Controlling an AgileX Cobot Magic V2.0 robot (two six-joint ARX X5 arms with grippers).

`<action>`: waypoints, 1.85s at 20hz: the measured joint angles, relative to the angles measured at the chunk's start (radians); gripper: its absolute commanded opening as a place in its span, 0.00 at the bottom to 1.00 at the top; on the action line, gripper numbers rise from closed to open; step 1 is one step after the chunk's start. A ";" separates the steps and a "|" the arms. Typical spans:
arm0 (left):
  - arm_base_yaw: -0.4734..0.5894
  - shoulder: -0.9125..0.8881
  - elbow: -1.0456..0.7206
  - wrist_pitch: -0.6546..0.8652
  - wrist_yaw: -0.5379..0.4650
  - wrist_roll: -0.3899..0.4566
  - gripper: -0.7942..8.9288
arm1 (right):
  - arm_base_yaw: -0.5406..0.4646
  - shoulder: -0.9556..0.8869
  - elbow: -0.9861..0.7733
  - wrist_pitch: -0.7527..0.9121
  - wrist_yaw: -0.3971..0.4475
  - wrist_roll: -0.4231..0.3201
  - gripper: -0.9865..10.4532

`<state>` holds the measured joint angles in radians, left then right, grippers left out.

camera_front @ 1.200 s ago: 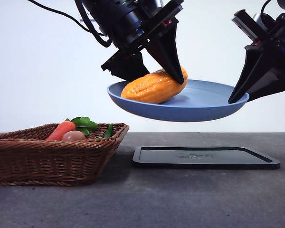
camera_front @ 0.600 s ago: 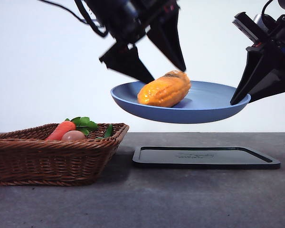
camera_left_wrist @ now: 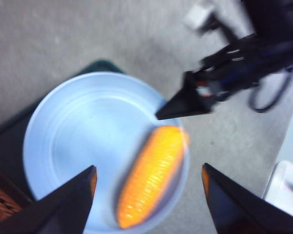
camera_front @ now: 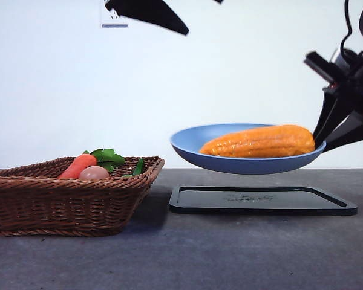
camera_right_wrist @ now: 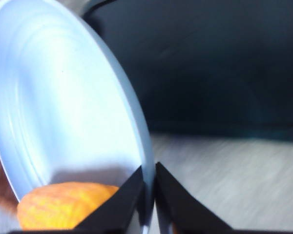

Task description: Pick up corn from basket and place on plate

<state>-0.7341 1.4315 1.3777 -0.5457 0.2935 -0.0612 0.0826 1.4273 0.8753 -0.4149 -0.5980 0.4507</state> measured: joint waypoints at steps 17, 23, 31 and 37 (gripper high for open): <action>0.000 -0.054 0.000 -0.026 0.000 0.000 0.44 | -0.053 0.440 0.290 -0.021 0.025 0.008 0.09; 0.000 -0.054 0.000 -0.026 0.000 0.000 0.44 | -0.055 0.444 0.290 -0.016 0.023 0.003 0.09; 0.000 -0.054 0.000 -0.026 0.000 0.000 0.44 | -0.056 0.443 0.291 -0.031 -0.013 -0.012 0.30; 0.000 -0.054 0.000 -0.026 0.000 0.000 0.44 | -0.071 0.289 0.291 -0.089 0.041 -0.034 0.30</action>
<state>-0.7338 1.3777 1.3777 -0.5716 0.2935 -0.0616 0.0120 1.7164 1.1664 -0.5037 -0.5571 0.4168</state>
